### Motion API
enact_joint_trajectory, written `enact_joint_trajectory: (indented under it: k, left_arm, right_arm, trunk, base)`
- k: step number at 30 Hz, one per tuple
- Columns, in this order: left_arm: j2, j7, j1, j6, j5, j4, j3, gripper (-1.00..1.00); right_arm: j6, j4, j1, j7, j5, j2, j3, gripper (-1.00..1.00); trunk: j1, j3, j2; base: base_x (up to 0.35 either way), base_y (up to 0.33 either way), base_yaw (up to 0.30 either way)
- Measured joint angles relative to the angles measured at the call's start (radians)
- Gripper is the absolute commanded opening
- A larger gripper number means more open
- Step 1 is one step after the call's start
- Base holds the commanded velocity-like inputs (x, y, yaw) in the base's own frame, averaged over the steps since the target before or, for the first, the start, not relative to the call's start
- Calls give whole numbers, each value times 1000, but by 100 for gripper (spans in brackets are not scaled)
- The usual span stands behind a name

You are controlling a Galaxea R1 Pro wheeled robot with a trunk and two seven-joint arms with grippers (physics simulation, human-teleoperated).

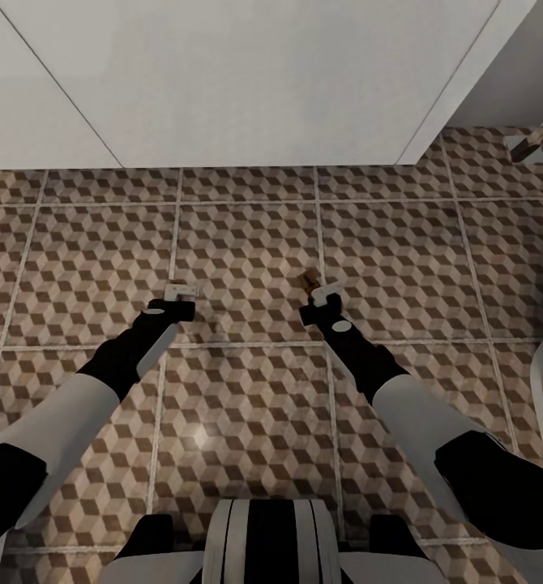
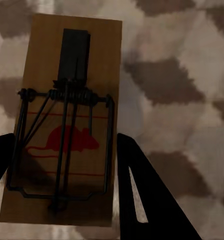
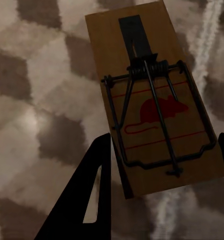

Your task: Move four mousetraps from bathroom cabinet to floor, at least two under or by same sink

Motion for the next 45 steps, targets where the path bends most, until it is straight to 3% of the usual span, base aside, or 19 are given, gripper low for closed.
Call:
enact_joint_trajectory:
  k: [7, 18, 22, 29, 36, 45]
  left_arm:
    - [-23, -32, -25, 175, -3, -7, 76, -100]
    - [-28, -28, -229, 335, -6, 21, 92, -100]
    - [-28, -27, -275, 345, -4, 36, 93, -100]
    - [-36, -34, -284, 316, -2, 48, 91, -100]
    - [-42, -36, -285, 265, 0, 190, 94, -100]
    - [-41, -36, -295, 276, -2, 156, 93, -100]
  right_arm:
    - [110, -15, -75, -3, 2, 16, 1, -100]
    - [223, -3, -158, -6, 2, 54, 1, -100]
    - [250, -1, -163, -16, 1, 70, 1, -100]
    - [249, -1, -163, -17, 0, 74, 3, -100]
    - [250, 5, -163, -17, 0, 73, 2, -100]
    - [249, 14, -163, -15, -1, 71, 2, -100]
  trunk:
    - [0, 0, 0]
    - [0, 0, 0]
    - [0, 0, 0]
    - [0, 0, 0]
    - [0, 0, 0]
    - [0, 0, 0]
  base:
    - [0, 0, 0]
    - [0, 0, 0]
    - [0, 0, 0]
    - [0, 0, 0]
    - [0, 0, 0]
    - [0, 0, 0]
